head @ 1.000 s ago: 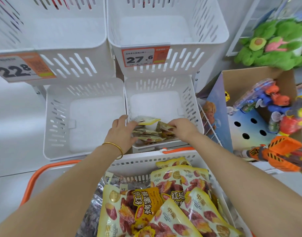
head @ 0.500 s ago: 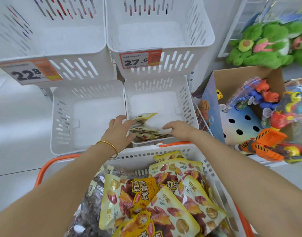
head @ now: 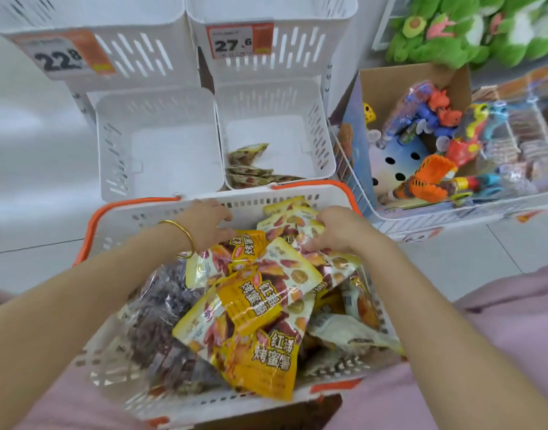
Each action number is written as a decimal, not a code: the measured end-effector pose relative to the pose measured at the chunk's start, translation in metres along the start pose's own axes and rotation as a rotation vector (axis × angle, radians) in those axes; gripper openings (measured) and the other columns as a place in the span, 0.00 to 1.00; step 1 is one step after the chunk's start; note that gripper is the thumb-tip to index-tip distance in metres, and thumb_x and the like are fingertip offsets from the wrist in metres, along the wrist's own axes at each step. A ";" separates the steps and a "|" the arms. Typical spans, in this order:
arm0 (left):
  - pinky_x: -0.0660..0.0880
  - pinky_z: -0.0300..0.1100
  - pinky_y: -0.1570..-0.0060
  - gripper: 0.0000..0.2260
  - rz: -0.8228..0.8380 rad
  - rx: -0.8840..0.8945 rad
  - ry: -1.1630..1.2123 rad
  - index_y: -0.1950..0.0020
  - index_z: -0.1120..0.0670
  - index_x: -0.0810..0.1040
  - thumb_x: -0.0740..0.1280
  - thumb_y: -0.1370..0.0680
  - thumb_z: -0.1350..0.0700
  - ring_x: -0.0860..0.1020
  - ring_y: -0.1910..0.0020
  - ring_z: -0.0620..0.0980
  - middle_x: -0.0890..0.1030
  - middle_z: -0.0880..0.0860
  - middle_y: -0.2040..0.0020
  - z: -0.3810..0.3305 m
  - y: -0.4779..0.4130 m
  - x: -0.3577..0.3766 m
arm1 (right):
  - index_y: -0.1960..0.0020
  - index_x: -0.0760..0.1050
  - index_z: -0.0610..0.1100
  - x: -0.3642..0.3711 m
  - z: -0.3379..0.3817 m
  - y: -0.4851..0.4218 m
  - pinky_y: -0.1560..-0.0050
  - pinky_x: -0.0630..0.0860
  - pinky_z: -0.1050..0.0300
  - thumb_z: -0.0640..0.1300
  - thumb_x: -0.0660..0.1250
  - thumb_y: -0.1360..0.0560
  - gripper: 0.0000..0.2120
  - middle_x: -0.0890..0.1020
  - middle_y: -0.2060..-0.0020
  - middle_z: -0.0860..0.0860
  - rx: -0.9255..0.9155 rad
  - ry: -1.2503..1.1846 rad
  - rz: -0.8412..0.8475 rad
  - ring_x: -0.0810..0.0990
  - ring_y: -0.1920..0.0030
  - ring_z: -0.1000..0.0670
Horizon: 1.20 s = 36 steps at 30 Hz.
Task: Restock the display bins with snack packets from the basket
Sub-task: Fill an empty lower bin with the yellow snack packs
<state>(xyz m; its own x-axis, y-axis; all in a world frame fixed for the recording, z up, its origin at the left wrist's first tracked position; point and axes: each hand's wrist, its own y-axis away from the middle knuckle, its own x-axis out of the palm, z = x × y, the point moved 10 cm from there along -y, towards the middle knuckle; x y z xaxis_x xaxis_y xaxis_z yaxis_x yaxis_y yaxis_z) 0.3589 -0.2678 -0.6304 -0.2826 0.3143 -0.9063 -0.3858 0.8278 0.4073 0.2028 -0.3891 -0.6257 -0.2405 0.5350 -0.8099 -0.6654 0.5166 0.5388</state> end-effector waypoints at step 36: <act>0.76 0.45 0.63 0.09 -0.498 -0.177 1.086 0.48 0.55 0.77 0.72 0.27 0.56 0.76 0.69 0.49 0.79 0.54 0.63 0.076 0.046 -0.089 | 0.57 0.79 0.34 -0.076 0.063 0.010 0.76 0.70 0.66 0.36 0.73 0.31 0.06 0.79 0.74 0.50 -0.346 -0.931 -0.141 0.79 0.72 0.57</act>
<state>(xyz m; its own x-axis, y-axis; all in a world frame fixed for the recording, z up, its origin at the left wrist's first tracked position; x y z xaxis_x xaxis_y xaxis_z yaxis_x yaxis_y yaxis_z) 0.4332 -0.2229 -0.5394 -0.6272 -0.6458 -0.4353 -0.7530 0.6456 0.1273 0.2584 -0.3822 -0.5444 0.4061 0.8706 -0.2778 -0.8500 0.4715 0.2350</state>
